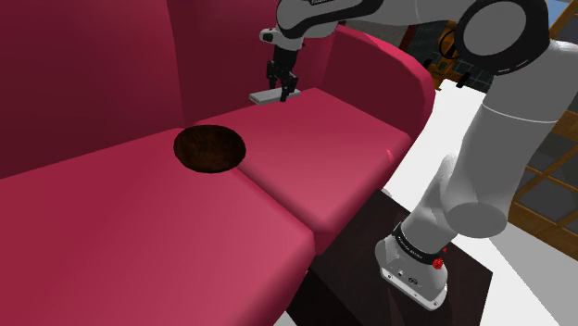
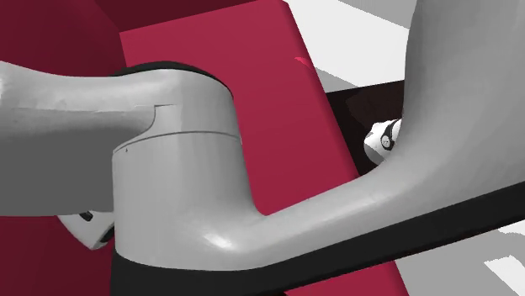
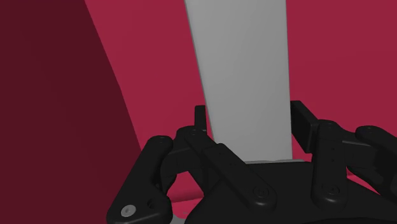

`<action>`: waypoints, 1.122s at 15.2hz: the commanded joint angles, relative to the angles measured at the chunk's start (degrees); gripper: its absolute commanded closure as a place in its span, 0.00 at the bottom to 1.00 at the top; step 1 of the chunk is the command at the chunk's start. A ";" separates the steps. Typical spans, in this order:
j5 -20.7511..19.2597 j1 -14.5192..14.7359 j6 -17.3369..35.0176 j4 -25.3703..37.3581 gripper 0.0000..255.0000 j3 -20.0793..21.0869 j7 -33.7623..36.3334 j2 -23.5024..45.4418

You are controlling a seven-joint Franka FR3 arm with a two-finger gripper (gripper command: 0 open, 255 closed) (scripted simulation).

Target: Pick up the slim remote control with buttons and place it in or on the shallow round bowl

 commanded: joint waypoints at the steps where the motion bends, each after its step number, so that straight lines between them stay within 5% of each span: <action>1: -0.56 1.87 0.23 -0.90 1.00 1.10 3.19 -0.80; 17: -2.21 13.74 -1.22 3.79 1.00 9.15 23.76 2.32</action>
